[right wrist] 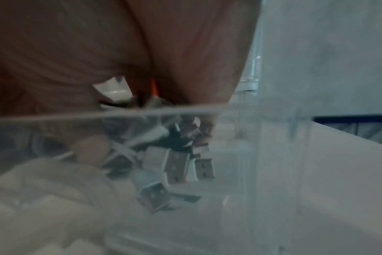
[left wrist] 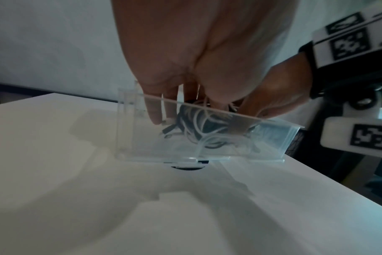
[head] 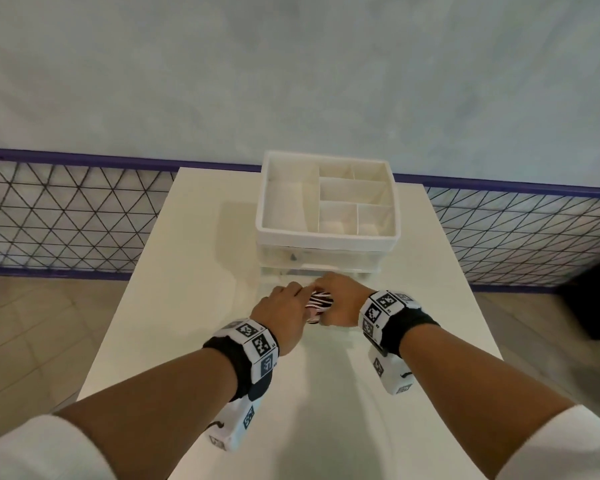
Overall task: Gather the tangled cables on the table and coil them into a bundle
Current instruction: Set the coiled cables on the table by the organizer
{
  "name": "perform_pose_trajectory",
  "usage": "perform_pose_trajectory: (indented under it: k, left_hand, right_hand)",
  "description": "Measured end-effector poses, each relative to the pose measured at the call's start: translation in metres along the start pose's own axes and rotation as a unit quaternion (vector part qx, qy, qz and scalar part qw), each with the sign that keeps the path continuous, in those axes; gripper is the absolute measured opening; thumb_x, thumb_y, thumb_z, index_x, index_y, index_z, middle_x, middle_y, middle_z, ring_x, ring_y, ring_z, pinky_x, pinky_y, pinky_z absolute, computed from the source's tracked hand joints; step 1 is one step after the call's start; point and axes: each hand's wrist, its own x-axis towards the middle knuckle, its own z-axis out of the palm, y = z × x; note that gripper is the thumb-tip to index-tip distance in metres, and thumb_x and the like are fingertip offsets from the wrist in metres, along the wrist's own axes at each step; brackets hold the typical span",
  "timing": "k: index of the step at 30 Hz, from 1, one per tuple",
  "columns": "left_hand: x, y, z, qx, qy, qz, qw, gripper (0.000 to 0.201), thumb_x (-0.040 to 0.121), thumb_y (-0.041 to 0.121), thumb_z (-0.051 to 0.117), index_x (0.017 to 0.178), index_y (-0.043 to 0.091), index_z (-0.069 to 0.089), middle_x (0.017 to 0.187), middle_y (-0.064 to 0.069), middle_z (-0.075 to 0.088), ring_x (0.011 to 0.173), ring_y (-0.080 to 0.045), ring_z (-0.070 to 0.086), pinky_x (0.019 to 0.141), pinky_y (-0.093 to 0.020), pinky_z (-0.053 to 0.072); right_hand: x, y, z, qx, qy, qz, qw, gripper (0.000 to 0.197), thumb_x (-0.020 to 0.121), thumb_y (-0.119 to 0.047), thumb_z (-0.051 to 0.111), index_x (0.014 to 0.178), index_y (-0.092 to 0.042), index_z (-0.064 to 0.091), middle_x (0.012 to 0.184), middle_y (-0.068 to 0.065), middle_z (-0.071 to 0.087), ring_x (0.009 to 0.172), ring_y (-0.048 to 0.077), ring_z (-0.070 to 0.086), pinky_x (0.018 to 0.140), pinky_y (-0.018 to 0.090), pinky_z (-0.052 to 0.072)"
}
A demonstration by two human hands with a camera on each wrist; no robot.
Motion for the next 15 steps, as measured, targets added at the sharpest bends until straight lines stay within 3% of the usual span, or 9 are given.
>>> perform_pose_trajectory:
  k: [4,7,8,10,12,15]
  left_hand:
    - [0.008,-0.001,-0.003,0.019,-0.033,0.006,0.999,0.04,0.104,0.03,0.039,0.14,0.015,0.045,0.136,-0.006,0.047,0.118,-0.028,0.047,0.089,-0.037,0.043]
    - [0.01,-0.001,-0.007,0.029,-0.054,0.016,0.998,0.042,0.105,0.03,0.037,0.145,0.016,0.04,0.139,-0.004,0.044,0.122,-0.028,0.046,0.092,-0.036,0.041]
    - [0.01,-0.002,-0.008,0.025,-0.058,0.018,0.998,0.042,0.105,0.03,0.037,0.144,0.016,0.041,0.14,-0.004,0.044,0.122,-0.028,0.045,0.094,-0.036,0.042]
    - [0.01,-0.003,-0.01,0.009,-0.067,0.022,0.997,0.04,0.104,0.031,0.04,0.14,0.016,0.046,0.139,-0.004,0.046,0.122,-0.028,0.046,0.097,-0.039,0.043]
    - [0.011,-0.005,-0.014,-0.014,-0.076,0.023,0.997,0.039,0.102,0.033,0.045,0.137,0.017,0.051,0.137,-0.004,0.049,0.121,-0.027,0.048,0.099,-0.04,0.043]
    - [0.01,-0.007,-0.026,-0.07,-0.105,0.017,0.992,0.041,0.099,0.03,0.051,0.137,0.013,0.053,0.137,-0.009,0.051,0.123,-0.027,0.051,0.105,-0.038,0.039]
  right_hand:
    - [-0.029,0.002,-0.009,0.052,0.049,-0.031,0.997,0.049,0.07,-0.037,0.068,0.118,-0.023,0.066,0.117,0.001,0.064,0.109,0.022,0.058,0.098,0.043,0.047]
    - [-0.054,0.005,0.011,-0.052,0.101,-0.088,0.99,0.07,0.073,-0.046,0.066,0.138,-0.025,0.052,0.137,0.001,0.058,0.125,0.024,0.052,0.107,0.043,0.043]
    - [-0.059,0.007,0.023,-0.099,0.118,-0.091,0.984,0.072,0.079,-0.044,0.067,0.145,-0.023,0.045,0.144,0.003,0.053,0.131,0.025,0.049,0.108,0.043,0.042]
    - [-0.061,0.012,0.048,-0.13,0.179,-0.1,0.97,0.062,0.085,-0.026,0.07,0.142,-0.016,0.049,0.143,0.005,0.055,0.128,0.027,0.053,0.103,0.043,0.048]
    - [-0.056,0.018,0.066,-0.123,0.244,-0.112,0.955,0.052,0.083,-0.008,0.07,0.133,-0.01,0.058,0.135,0.007,0.061,0.122,0.03,0.059,0.098,0.043,0.053]
    - [-0.05,0.024,0.072,-0.139,0.284,-0.135,0.939,0.053,0.075,0.0,0.072,0.126,-0.006,0.064,0.129,0.012,0.066,0.117,0.034,0.063,0.096,0.044,0.054]
